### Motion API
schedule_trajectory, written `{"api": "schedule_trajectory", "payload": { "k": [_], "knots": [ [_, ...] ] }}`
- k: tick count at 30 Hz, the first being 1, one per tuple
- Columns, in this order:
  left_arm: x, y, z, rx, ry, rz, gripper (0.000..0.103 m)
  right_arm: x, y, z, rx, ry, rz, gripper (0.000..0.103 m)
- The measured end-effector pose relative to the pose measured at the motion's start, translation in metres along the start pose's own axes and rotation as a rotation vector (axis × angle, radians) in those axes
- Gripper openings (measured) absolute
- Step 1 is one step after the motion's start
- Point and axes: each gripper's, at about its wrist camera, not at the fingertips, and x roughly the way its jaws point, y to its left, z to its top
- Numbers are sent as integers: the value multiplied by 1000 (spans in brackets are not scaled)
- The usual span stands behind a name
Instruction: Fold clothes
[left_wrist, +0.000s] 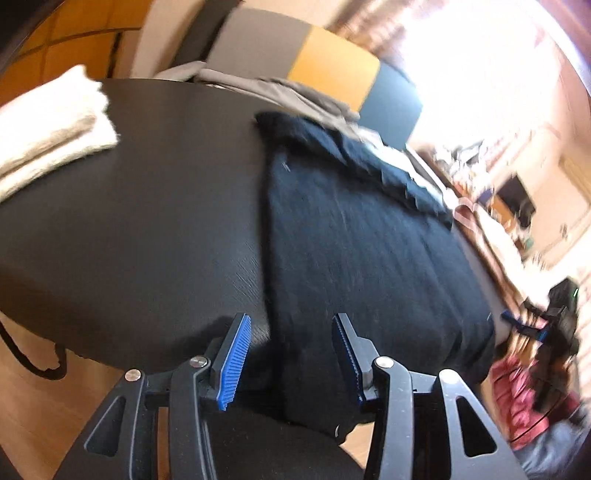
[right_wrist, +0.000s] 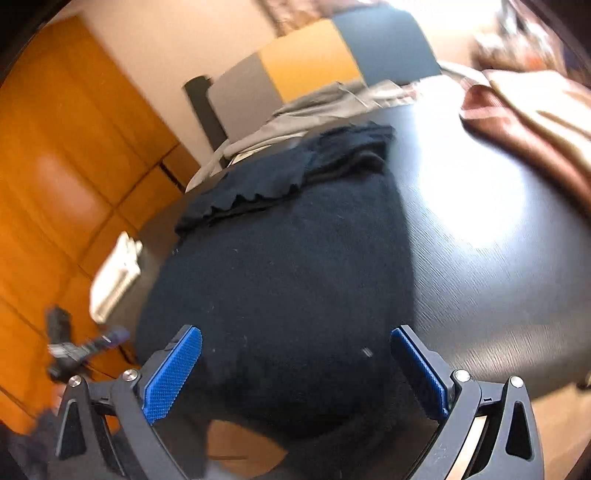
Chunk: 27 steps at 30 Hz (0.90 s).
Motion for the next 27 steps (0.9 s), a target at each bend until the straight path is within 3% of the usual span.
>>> {"api": "schedule_trajectory", "payload": {
  "k": [2,5,12,15,17,18,27],
  "knots": [
    [1,-7,-4,34,0,29,46,-8,-15,-3,61,17,28,103],
    [-4,-10,-13,22,23,8,46,-10,-33,-15,119,56,45,103],
    [1,-13,-24,41,72,20,47,16,-59,-48,271,177,146,103],
    [5,-15,-29,48,139,-5,47,28,-56,-54,257,197,115,82],
    [12,-16,-35,45,171,-11,47,35,-54,-58,247,210,94,56],
    [16,-16,-38,44,186,-14,47,39,-53,-60,242,216,83,49],
    [35,-10,-42,17,233,-37,47,70,-41,-67,179,285,12,47]
  ]
}}
